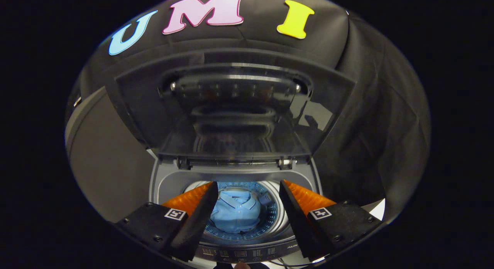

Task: Put the clothes into the washing machine and then close the washing machine lid.

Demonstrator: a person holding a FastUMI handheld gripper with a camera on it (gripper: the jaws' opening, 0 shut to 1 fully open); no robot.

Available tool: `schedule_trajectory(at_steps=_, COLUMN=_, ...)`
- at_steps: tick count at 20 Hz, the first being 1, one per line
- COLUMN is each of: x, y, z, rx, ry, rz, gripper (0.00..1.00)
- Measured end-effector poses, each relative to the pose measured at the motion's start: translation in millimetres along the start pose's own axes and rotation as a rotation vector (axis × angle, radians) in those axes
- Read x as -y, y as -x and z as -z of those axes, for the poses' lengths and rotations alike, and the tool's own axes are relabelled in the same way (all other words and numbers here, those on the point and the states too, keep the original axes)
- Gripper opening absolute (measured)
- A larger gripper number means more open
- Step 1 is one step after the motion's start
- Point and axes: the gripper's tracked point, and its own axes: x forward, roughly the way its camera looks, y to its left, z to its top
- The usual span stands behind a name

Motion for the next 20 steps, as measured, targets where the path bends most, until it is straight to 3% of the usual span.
schedule_trajectory(at_steps=11, x=12.3, y=72.2, z=-144.9, rx=0.281, ry=-0.049, rz=0.036, gripper=0.99)
schedule_trajectory(at_steps=16, x=3.9, y=74.5, z=-192.9, rx=0.342, ry=-0.059, rz=0.013, gripper=0.99)
schedule_trajectory(at_steps=20, x=-2.8, y=53.8, z=-203.1, rx=0.328, ry=-0.051, rz=-0.009, gripper=0.99)
